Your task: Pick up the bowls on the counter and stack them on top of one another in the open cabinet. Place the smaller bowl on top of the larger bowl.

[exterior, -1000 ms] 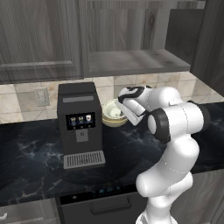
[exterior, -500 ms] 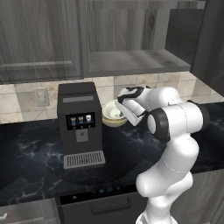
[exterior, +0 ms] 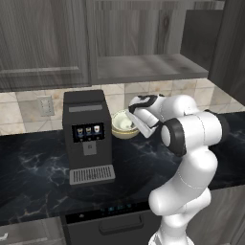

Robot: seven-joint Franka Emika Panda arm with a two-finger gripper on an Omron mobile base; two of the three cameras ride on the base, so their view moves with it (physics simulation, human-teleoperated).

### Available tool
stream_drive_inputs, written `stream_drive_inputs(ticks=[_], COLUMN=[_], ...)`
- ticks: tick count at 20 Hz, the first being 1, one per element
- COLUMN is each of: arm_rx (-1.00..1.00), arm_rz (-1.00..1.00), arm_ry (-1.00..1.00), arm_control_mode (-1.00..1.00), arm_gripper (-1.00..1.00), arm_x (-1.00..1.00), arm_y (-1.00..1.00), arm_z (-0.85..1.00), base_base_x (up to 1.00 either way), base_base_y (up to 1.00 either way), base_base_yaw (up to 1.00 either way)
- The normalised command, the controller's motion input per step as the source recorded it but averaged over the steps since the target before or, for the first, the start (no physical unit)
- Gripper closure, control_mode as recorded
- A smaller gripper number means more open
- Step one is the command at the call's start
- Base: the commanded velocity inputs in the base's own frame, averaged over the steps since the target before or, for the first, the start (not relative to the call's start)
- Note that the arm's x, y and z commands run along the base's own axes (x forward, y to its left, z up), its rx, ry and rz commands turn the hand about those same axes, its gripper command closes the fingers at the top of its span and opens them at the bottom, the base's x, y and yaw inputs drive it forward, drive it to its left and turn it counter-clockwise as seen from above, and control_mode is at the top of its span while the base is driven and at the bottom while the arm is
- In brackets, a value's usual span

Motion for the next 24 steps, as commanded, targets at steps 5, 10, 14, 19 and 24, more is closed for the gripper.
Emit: stream_drive_inputs(ticks=[5, 10, 14, 19, 24], arm_rx=[0.00, 0.00, 0.00, 0.03, 0.03], arm_rz=[0.01, 0.02, 0.01, 0.00, 0.00], arm_ry=[0.02, 0.05, 0.00, 0.00, 0.00], arm_control_mode=[-1.00, -1.00, -1.00, -1.00, -1.00], arm_gripper=[1.00, 1.00, 1.00, 1.00, 1.00], arm_x=[-0.02, 0.00, 0.00, 0.04, 0.08], arm_y=[0.09, 0.08, 0.00, -0.01, 0.00], arm_z=[-0.01, -0.07, -0.09, 0.00, 0.00], base_base_x=[0.00, 0.00, 0.00, 0.00, 0.00], base_base_y=[0.00, 0.00, 0.00, 0.00, 0.00], base_base_yaw=[0.00, 0.00, 0.00, 0.00, 0.00])
